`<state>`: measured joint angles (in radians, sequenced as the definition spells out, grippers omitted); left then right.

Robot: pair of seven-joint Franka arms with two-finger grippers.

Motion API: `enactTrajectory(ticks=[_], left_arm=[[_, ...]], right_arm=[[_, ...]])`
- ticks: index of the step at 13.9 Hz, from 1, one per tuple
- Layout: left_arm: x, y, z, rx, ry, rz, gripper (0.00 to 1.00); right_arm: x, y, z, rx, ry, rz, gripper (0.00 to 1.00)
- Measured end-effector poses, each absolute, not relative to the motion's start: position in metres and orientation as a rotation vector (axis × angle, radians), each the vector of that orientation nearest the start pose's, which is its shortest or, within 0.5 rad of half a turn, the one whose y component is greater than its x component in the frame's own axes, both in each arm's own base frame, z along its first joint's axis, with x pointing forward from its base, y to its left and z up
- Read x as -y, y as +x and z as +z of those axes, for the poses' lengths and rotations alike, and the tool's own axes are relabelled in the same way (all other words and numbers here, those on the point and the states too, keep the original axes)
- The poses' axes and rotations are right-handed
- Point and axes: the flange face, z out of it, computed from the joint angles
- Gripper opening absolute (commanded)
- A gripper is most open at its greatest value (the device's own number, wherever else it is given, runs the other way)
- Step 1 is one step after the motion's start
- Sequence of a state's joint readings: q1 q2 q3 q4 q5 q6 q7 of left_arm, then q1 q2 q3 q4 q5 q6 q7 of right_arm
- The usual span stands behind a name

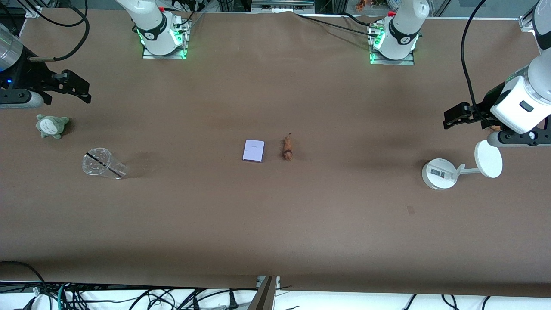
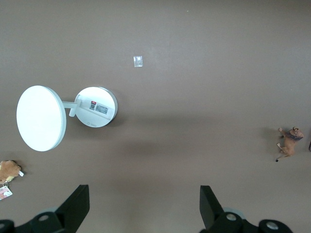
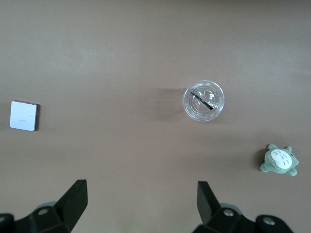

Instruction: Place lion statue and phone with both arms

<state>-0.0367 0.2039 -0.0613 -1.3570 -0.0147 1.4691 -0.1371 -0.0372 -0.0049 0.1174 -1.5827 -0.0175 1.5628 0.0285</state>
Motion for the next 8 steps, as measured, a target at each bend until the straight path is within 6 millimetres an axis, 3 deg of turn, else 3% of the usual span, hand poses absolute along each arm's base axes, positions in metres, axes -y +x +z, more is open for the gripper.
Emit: enactTrajectory(ticks=[8], left_arm=[[0.0557, 0.6031, 0.5976, 0.065, -3.153, 0.148, 1.00]], right_arm=[[-0.0424, 0.5498, 0.6121, 0.080, -3.160, 0.057, 1.00]])
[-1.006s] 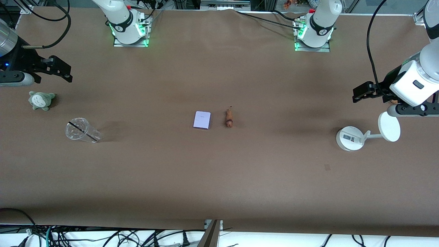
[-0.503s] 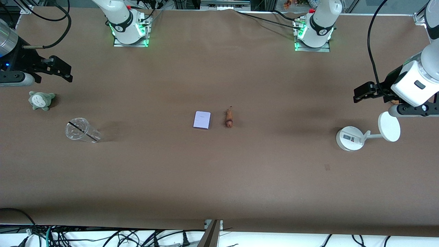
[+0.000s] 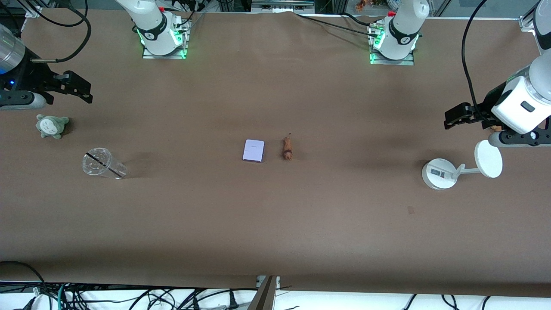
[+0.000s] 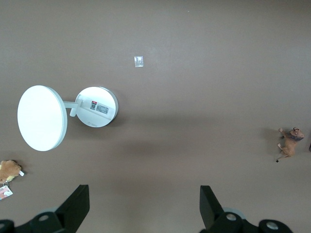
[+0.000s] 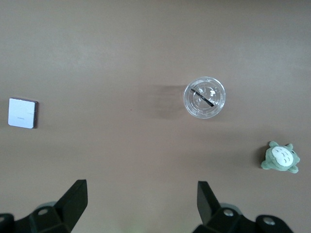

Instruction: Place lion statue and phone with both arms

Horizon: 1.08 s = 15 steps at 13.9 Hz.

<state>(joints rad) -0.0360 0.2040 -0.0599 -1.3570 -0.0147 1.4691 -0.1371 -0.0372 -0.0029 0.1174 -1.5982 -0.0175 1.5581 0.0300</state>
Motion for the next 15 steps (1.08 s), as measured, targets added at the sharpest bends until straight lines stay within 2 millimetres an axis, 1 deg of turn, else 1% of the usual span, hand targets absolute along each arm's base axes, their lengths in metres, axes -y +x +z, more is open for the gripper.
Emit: enactTrajectory(ticks=[2, 3, 6, 8, 10, 11, 12, 13, 15], left_arm=[[0.056, 0.604, 0.595, 0.063, -3.153, 0.156, 1.00], [0.057, 0.606, 0.590, 0.059, -3.152, 0.170, 1.00], [0.062, 0.616, 0.563, 0.044, -3.146, 0.240, 1.00], [0.071, 0.623, 0.541, 0.023, -3.139, 0.293, 1.00], [0.083, 0.629, 0.525, 0.006, -3.163, 0.326, 1.00], [0.093, 0.634, 0.515, 0.001, -3.187, 0.314, 1.00], [0.108, 0.641, 0.503, 0.008, -3.202, 0.296, 1.00], [0.130, 0.646, 0.487, 0.027, -3.204, 0.285, 1.00], [0.193, 0.651, 0.450, 0.077, -3.203, 0.249, 1.00]], right_arm=[[-0.042, 0.550, 0.606, 0.080, -3.160, 0.078, 1.00], [-0.043, 0.550, 0.604, 0.081, -3.160, 0.084, 1.00], [-0.043, 0.551, 0.602, 0.083, -3.159, 0.092, 1.00], [-0.043, 0.551, 0.600, 0.083, -3.159, 0.100, 1.00], [-0.044, 0.550, 0.597, 0.087, -3.159, 0.108, 1.00], [-0.048, 0.550, 0.597, 0.097, -3.159, 0.108, 1.00], [-0.054, 0.550, 0.597, 0.114, -3.159, 0.108, 1.00], [-0.063, 0.549, 0.597, 0.125, -3.159, 0.106, 1.00], [-0.088, 0.546, 0.596, 0.112, -3.156, 0.104, 1.00]])
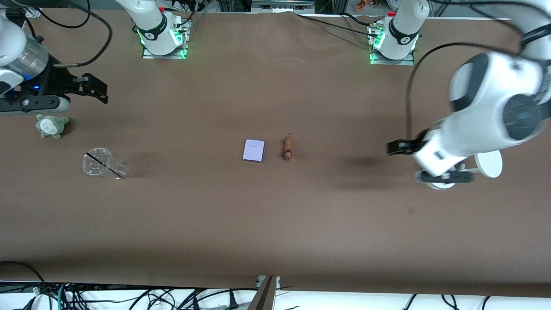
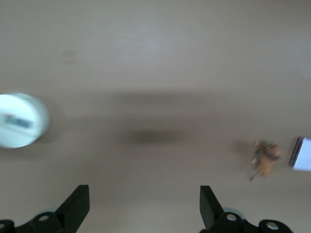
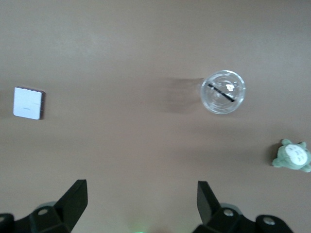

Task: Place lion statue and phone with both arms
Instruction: 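Move the left gripper to the lion while the right gripper nears the cup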

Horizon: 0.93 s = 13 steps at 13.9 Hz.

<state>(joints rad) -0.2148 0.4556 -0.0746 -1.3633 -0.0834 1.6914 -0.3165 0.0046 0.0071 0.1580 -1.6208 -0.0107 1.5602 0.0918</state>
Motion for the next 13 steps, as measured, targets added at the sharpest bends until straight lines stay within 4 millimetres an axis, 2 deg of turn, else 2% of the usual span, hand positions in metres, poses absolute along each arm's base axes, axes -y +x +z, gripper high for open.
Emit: enactTrajectory(ticks=[2, 3, 5, 7, 10, 13], left_arm=[[0.251, 0.654, 0.409, 0.113, -3.215, 0.188, 1.00], [0.271, 0.655, 0.387, 0.124, -3.219, 0.171, 1.00], [0.295, 0.656, 0.346, 0.135, -3.223, 0.162, 1.00], [0.317, 0.652, 0.314, 0.139, -3.224, 0.158, 1.00], [0.355, 0.637, 0.284, 0.135, -3.221, 0.164, 1.00], [0.378, 0.622, 0.270, 0.101, -3.209, 0.190, 1.00]], right_arm=[[-0.118, 0.547, 0.585, 0.091, -3.137, 0.128, 1.00], [-0.134, 0.550, 0.575, 0.076, -3.133, 0.137, 1.00], [-0.165, 0.560, 0.552, 0.034, -3.128, 0.131, 1.00], [-0.194, 0.568, 0.526, 0.000, -3.125, 0.138, 1.00], [-0.226, 0.577, 0.492, -0.093, -3.119, 0.138, 1.00], [-0.236, 0.580, 0.478, -0.122, -3.117, 0.144, 1.00]])
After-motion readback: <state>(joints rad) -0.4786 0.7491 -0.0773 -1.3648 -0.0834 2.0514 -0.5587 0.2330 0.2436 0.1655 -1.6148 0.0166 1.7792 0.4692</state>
